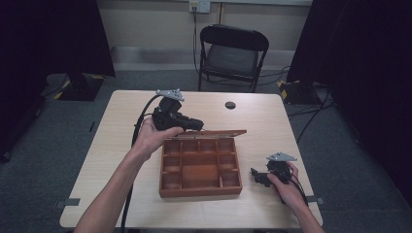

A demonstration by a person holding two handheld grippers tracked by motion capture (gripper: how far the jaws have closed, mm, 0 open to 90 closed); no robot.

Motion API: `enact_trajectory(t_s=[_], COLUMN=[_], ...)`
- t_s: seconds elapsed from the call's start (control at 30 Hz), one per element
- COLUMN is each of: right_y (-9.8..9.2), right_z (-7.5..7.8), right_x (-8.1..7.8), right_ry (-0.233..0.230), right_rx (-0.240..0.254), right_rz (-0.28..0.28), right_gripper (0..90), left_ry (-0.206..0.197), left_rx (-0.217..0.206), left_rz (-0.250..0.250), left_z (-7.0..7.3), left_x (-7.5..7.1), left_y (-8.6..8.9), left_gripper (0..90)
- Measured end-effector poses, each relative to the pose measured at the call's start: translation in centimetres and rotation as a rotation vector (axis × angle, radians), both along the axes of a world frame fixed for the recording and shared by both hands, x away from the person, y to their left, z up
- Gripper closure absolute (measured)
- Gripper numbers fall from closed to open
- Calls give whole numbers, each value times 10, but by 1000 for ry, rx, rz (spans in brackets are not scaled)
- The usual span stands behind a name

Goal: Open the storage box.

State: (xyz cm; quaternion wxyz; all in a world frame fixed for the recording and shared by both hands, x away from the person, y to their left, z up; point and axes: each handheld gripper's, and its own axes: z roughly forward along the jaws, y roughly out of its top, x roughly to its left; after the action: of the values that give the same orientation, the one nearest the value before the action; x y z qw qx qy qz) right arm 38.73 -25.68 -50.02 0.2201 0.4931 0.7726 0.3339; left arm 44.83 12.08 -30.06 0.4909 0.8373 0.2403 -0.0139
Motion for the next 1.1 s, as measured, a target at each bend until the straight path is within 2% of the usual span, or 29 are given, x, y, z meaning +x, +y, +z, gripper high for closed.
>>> enact_trajectory(t_s=[1.1], right_y=[0], right_z=[0], right_x=[0], right_ry=[1], right_rx=[-1], right_rz=[0], right_gripper=[119], left_ry=[3], left_rx=[-4], left_rz=[4], left_z=[0], left_x=[0], left_y=[0], left_gripper=[839])
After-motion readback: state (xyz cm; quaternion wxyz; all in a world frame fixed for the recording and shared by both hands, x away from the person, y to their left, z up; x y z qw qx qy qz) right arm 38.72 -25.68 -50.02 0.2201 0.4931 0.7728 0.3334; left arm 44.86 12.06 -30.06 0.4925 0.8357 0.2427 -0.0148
